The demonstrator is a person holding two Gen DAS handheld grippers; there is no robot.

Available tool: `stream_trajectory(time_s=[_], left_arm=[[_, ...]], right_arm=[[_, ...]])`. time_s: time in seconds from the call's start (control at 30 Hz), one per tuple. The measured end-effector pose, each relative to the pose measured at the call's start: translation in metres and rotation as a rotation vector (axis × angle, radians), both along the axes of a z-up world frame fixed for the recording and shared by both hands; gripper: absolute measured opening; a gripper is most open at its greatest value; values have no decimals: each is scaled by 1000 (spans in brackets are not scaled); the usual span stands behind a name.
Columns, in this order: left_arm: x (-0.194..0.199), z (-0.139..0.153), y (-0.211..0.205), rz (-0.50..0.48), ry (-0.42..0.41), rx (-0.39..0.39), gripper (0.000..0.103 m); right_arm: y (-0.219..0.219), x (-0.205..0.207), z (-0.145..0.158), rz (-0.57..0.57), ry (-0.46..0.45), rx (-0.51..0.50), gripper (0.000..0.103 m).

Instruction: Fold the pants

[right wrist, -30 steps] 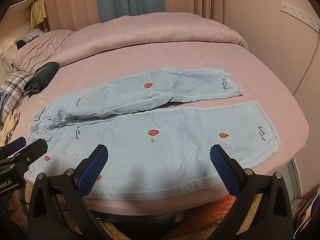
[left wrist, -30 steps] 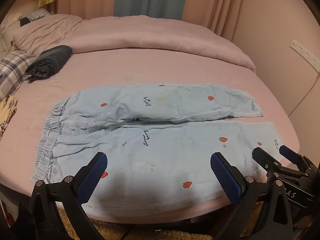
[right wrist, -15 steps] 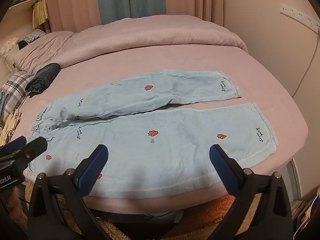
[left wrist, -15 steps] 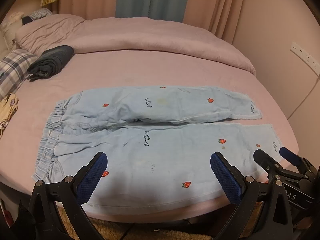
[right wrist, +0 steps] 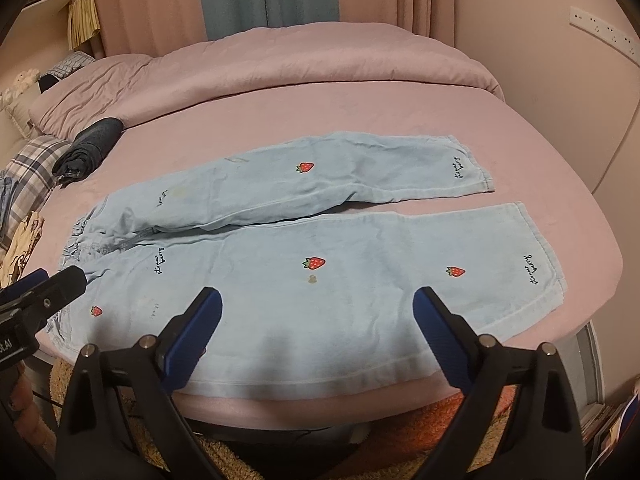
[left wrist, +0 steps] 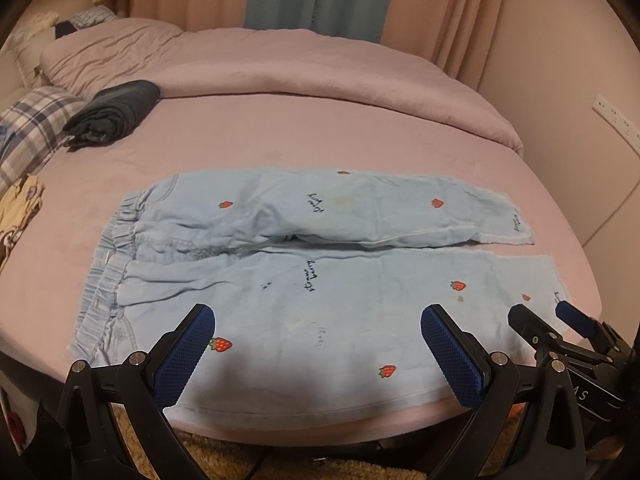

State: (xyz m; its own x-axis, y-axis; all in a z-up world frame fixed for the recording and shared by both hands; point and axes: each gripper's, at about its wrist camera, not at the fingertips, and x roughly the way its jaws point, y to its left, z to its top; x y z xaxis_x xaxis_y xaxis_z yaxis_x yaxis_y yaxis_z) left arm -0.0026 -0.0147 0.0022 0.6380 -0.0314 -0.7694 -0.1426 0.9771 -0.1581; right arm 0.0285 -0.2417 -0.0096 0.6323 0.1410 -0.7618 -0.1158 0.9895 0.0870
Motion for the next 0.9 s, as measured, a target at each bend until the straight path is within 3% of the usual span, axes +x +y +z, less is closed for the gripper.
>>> stream_trajectory(time_s=[0.9], left_arm=[[-6,-13,36,91,36,-45,103]], right_arm=[[10,10,-8,40,41,13,89]])
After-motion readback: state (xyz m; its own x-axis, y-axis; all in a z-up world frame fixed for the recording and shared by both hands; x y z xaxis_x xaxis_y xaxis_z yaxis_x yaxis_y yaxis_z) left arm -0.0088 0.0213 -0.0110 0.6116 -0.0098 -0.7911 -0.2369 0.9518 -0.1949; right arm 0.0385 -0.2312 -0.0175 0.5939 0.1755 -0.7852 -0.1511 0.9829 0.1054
